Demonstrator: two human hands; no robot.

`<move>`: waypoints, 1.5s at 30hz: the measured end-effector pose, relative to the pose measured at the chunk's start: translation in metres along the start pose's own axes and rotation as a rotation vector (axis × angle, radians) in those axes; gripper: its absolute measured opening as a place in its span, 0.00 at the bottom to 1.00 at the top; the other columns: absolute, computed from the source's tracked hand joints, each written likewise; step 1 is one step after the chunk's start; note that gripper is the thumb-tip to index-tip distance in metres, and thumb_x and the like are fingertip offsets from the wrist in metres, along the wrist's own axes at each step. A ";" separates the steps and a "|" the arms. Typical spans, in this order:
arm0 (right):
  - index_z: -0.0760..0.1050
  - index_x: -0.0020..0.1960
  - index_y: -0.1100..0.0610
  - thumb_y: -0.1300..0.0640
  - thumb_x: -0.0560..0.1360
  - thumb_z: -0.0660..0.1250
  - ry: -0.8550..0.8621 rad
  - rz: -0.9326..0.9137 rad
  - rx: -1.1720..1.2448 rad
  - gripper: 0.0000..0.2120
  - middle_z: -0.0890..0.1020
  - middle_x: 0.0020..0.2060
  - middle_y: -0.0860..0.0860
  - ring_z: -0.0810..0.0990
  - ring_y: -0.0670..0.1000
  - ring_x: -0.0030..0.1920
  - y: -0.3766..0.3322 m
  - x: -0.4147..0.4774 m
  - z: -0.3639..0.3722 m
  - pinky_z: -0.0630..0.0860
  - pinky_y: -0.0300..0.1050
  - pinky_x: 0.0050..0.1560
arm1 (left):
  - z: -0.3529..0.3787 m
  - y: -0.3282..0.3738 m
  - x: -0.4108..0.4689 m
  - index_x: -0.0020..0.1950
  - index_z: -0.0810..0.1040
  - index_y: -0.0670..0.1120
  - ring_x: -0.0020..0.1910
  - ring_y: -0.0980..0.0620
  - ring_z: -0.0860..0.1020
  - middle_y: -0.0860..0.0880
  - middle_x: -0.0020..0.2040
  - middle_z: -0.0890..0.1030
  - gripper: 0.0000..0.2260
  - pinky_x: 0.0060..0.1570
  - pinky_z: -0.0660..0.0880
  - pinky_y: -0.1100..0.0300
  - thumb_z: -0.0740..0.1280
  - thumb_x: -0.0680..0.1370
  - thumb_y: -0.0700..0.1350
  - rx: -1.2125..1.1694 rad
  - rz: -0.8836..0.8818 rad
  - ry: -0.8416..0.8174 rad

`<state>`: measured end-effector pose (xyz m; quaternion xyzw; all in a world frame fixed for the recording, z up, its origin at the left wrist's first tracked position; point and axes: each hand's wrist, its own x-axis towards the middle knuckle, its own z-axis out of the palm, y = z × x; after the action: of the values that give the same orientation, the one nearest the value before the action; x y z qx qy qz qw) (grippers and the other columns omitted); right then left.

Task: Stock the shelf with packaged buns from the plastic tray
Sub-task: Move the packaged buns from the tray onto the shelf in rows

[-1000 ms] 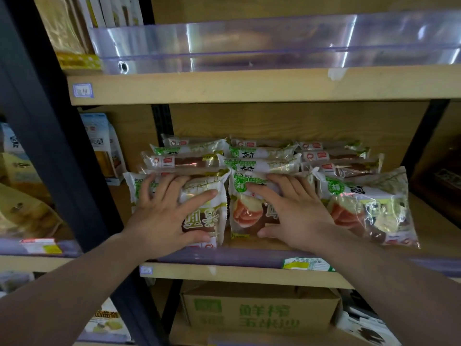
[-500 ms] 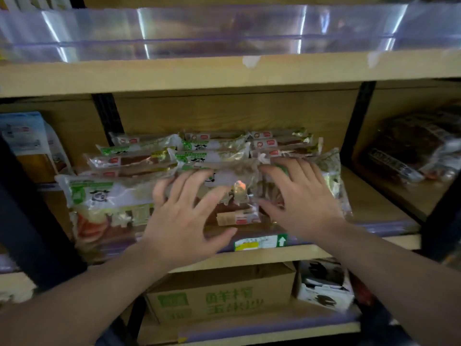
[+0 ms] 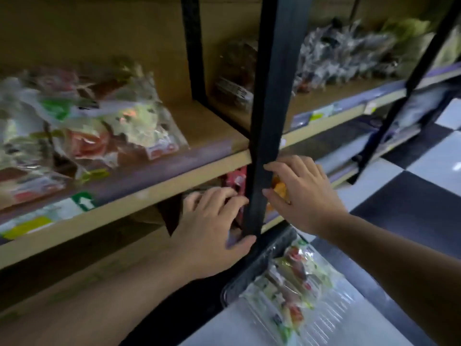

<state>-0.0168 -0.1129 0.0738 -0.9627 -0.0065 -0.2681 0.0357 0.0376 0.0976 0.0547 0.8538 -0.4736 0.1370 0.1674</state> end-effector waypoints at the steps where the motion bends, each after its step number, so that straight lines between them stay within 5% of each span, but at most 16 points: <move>1: 0.72 0.63 0.54 0.49 0.74 0.67 -0.014 0.013 -0.004 0.20 0.75 0.56 0.54 0.69 0.58 0.57 0.013 -0.015 0.006 0.63 0.50 0.56 | 0.017 0.007 0.003 0.63 0.71 0.51 0.62 0.51 0.69 0.51 0.59 0.73 0.25 0.56 0.57 0.52 0.62 0.72 0.63 -0.019 0.021 -0.029; 10: 0.66 0.68 0.48 0.43 0.74 0.65 -0.449 0.460 0.040 0.25 0.72 0.63 0.52 0.68 0.57 0.63 0.105 -0.136 0.105 0.65 0.53 0.62 | 0.184 0.047 0.008 0.70 0.62 0.53 0.67 0.53 0.56 0.52 0.67 0.63 0.26 0.63 0.47 0.53 0.55 0.75 0.64 -0.055 0.097 -0.455; 15: 0.62 0.71 0.50 0.40 0.72 0.65 -0.720 0.650 0.118 0.31 0.68 0.67 0.56 0.65 0.59 0.66 0.131 -0.180 0.162 0.66 0.54 0.63 | 0.249 0.056 0.012 0.69 0.63 0.51 0.69 0.49 0.57 0.49 0.69 0.62 0.29 0.67 0.52 0.50 0.62 0.73 0.64 -0.037 0.148 -0.722; 21: 0.60 0.72 0.53 0.35 0.68 0.67 -0.771 0.806 0.208 0.40 0.67 0.67 0.58 0.65 0.60 0.66 0.145 -0.200 0.215 0.68 0.55 0.62 | 0.301 0.063 0.014 0.76 0.53 0.54 0.75 0.47 0.45 0.46 0.77 0.51 0.42 0.72 0.43 0.48 0.73 0.68 0.57 0.079 0.303 -1.000; 26: 0.57 0.71 0.54 0.33 0.63 0.72 -0.755 0.774 0.194 0.46 0.65 0.67 0.57 0.62 0.58 0.66 0.152 -0.213 0.246 0.65 0.54 0.66 | 0.326 0.065 0.001 0.75 0.48 0.57 0.76 0.46 0.43 0.46 0.76 0.53 0.42 0.73 0.44 0.45 0.73 0.71 0.50 0.210 0.301 -0.995; 30: 0.55 0.70 0.55 0.35 0.57 0.77 -0.802 0.801 0.184 0.52 0.67 0.62 0.58 0.65 0.58 0.63 0.162 -0.209 0.259 0.66 0.53 0.64 | 0.334 0.065 0.007 0.74 0.47 0.57 0.75 0.45 0.46 0.44 0.75 0.55 0.45 0.72 0.45 0.43 0.75 0.68 0.53 0.304 0.372 -1.022; 35: 0.39 0.74 0.56 0.31 0.51 0.77 -0.966 0.784 0.078 0.69 0.64 0.67 0.64 0.62 0.64 0.67 0.165 -0.207 0.268 0.61 0.60 0.66 | 0.342 0.069 -0.001 0.75 0.34 0.56 0.75 0.40 0.39 0.41 0.78 0.42 0.56 0.69 0.46 0.33 0.77 0.65 0.54 0.395 0.377 -1.139; 41: 0.50 0.68 0.56 0.46 0.56 0.76 -0.823 0.815 0.038 0.50 0.69 0.56 0.59 0.67 0.62 0.58 0.157 -0.216 0.267 0.67 0.59 0.60 | 0.335 0.073 -0.010 0.74 0.37 0.55 0.70 0.38 0.53 0.39 0.72 0.55 0.53 0.63 0.59 0.35 0.76 0.66 0.49 0.389 0.409 -1.067; 45: 0.53 0.64 0.54 0.45 0.55 0.75 -0.724 0.804 0.033 0.46 0.68 0.52 0.58 0.67 0.60 0.55 0.149 -0.219 0.259 0.65 0.57 0.60 | 0.318 0.068 -0.012 0.72 0.38 0.55 0.69 0.38 0.55 0.40 0.69 0.57 0.52 0.63 0.58 0.35 0.76 0.66 0.52 0.362 0.413 -1.004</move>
<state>-0.0663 -0.2412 -0.2703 -0.9194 0.3463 0.1159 0.1463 -0.0031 -0.0589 -0.2273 0.7189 -0.6212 -0.1765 -0.2574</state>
